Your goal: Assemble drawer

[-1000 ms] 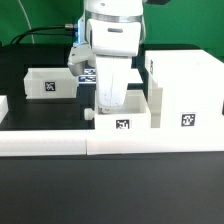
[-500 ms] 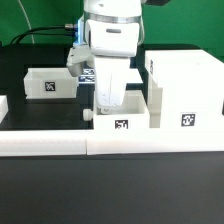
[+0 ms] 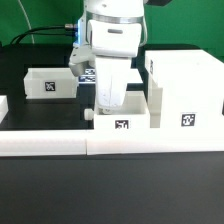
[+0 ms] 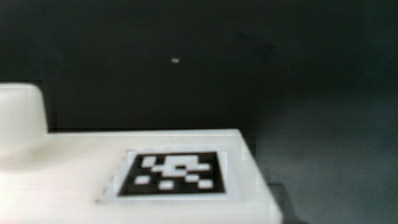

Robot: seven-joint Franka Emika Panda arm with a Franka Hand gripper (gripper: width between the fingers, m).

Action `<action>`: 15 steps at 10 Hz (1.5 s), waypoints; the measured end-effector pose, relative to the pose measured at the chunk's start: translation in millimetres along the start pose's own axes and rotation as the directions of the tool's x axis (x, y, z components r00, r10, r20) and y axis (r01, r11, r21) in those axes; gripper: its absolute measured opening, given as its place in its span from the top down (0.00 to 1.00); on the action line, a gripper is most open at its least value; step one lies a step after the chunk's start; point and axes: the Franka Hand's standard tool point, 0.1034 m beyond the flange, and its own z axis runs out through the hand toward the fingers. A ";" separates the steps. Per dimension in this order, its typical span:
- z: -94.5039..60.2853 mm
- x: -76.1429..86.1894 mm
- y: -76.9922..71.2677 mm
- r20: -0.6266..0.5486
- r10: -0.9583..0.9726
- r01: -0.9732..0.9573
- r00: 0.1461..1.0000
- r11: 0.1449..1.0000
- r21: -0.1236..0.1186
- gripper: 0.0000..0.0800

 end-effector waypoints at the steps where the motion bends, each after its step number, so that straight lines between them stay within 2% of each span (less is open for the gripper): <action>1: 0.0 1.4 -0.2 0.000 -0.001 0.001 1.000 1.000 0.000 0.95; 8: -0.5 5.4 -0.3 0.015 0.026 -0.027 1.000 1.000 0.001 0.95; 10: -0.5 14.1 -2.6 0.048 -0.003 0.002 0.999 1.000 0.005 0.95; 15: 0.0 12.6 -3.1 0.052 -0.009 0.009 0.999 1.000 0.007 0.95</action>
Offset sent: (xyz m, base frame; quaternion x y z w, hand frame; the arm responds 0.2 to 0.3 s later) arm 0.0033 -0.0018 0.0056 0.0116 -0.0112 -0.0216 0.9996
